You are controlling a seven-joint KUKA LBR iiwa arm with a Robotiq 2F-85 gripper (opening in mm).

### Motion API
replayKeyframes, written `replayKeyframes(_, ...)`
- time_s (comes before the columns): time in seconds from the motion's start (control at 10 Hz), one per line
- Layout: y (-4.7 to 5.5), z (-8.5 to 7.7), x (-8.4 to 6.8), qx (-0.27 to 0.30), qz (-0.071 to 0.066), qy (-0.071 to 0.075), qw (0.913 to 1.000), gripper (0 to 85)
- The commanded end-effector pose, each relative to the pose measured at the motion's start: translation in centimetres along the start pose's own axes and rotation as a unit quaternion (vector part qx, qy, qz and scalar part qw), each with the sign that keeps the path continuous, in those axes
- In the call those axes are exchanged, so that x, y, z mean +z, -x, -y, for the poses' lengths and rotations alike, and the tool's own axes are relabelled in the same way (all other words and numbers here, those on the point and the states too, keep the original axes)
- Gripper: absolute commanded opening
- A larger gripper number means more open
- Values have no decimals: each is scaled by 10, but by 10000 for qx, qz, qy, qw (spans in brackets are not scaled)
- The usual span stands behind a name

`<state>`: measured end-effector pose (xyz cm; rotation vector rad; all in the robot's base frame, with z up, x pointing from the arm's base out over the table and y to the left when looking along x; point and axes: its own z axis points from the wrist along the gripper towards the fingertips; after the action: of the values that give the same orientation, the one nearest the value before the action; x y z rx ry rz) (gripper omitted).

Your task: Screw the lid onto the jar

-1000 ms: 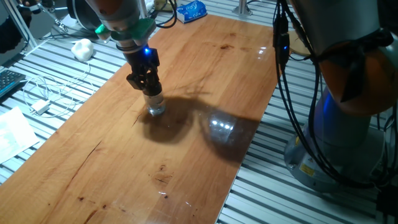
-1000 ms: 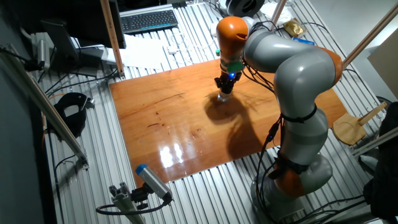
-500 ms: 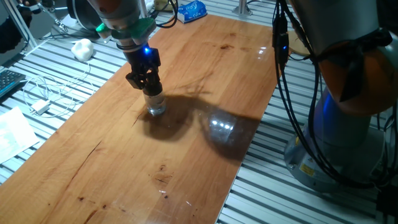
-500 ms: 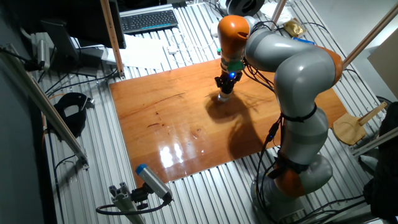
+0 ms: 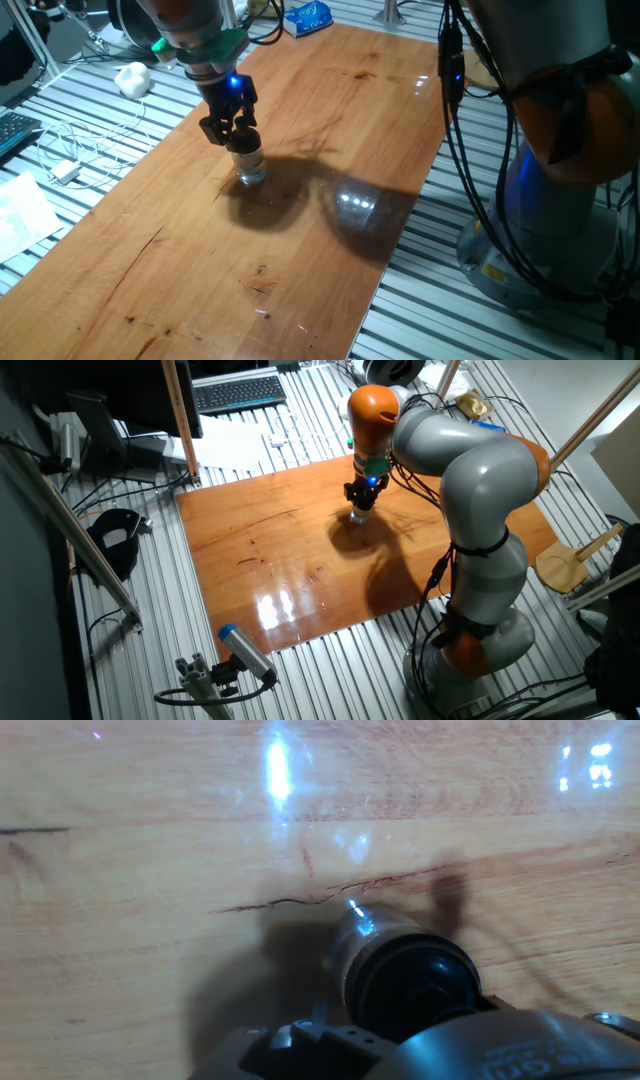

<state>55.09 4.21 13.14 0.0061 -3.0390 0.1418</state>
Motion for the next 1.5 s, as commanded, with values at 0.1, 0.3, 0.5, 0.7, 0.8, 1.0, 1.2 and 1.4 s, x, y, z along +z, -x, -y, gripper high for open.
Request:
replayKeyframes(0.1,2,1,-10,-51,15,7,10000,850)
replayKeyframes(0.3,5,0,-23,-115,46,29,9999,680)
replayKeyframes(0.5,8,4,-30,-278,170,55,9995,680)
replayKeyframes(0.7,9,4,-48,-339,163,54,9993,680)
replayKeyframes(0.8,7,1,-56,-338,201,37,9992,680)
replayKeyframes(1.0,2,-2,-68,-397,261,10,9989,510)
replayKeyframes(1.2,0,-1,-77,-577,250,-47,9980,510)
replayKeyframes(1.4,-2,2,-84,-783,219,-50,9967,340)
